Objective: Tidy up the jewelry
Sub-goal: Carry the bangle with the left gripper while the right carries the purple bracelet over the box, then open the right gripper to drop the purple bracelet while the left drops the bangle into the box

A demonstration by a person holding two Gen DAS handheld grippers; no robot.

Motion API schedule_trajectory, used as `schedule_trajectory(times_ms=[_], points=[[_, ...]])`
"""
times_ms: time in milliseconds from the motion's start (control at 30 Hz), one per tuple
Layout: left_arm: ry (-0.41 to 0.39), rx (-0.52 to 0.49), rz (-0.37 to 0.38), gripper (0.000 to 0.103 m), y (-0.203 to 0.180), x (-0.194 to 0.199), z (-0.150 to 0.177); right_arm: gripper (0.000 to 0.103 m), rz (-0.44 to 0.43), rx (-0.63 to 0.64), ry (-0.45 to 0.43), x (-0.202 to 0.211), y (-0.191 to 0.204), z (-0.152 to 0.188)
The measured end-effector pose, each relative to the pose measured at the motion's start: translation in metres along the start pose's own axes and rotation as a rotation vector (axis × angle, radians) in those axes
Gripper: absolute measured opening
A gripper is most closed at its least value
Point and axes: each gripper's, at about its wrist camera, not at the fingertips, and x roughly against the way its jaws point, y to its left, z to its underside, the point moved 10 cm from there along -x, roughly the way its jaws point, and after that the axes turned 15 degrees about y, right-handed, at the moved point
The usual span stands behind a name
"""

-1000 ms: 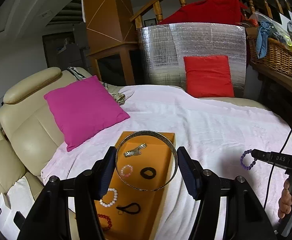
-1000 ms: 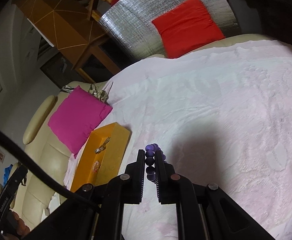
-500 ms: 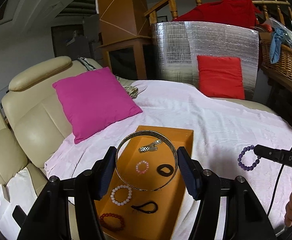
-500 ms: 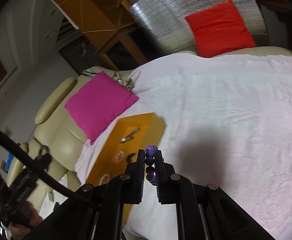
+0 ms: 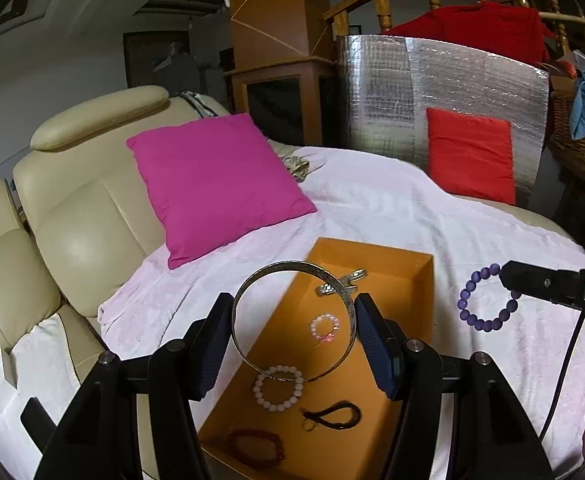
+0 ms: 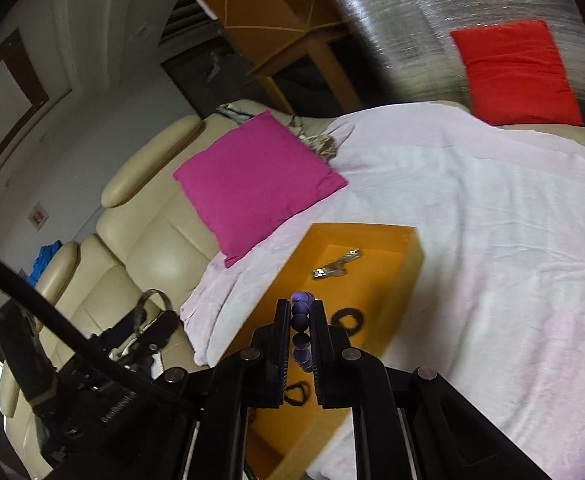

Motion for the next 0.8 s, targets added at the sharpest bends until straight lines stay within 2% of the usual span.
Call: schedule_trajectory(times_ms=[167,400,800], points=[[0.019,0.009,-0.007,0.063,0.012,-0.014,0.001,0.011,-0.003,0.025,0.032,-0.023,0.017,-0.005],[0.049,0.009,-0.010,0.063,0.017,-0.037,0.001,0.011,-0.005,0.031,0.074,-0.054,0.021,-0.015],[0.123,-0.030,-0.031,0.063,0.010,-0.084,0.003,0.011,0.009,-0.023,0.149,-0.110,-0.008,-0.037]])
